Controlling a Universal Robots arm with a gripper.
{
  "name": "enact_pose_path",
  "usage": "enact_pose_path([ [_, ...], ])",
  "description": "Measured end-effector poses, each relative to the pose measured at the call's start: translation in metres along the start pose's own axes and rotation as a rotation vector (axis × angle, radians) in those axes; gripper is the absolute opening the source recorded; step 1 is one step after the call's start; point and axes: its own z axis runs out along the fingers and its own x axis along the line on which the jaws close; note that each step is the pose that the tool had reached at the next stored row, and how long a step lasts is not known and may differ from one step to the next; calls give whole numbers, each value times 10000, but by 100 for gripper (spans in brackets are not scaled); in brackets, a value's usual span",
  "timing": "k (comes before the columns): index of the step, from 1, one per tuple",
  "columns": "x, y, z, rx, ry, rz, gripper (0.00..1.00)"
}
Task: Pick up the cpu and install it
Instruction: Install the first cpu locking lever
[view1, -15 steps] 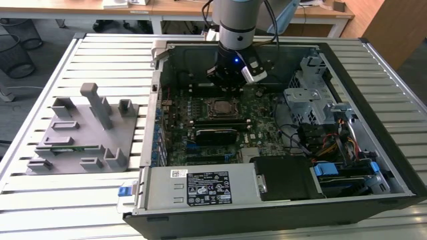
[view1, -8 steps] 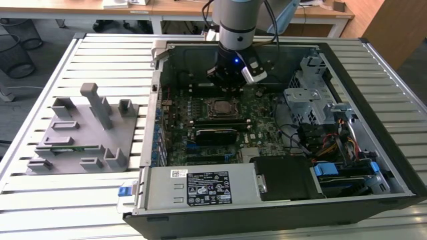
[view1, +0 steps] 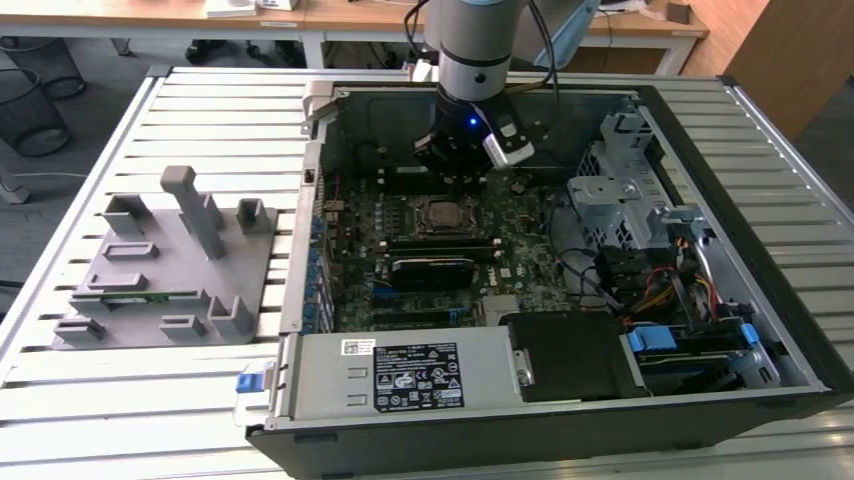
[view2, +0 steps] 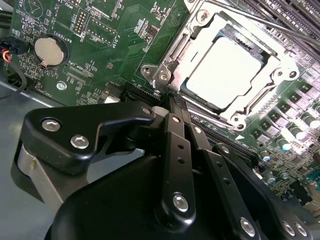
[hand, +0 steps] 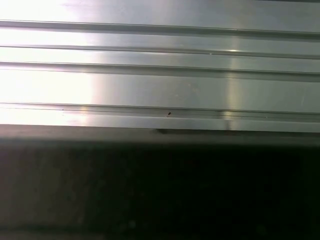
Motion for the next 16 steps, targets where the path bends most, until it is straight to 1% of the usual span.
enact_pose_path([
  [6,0,0,-8,-1,-1,0,11],
  [10,-1,0,-4,59,15,-1,11],
  [16,-1,-2,13,85,39,1,11],
])
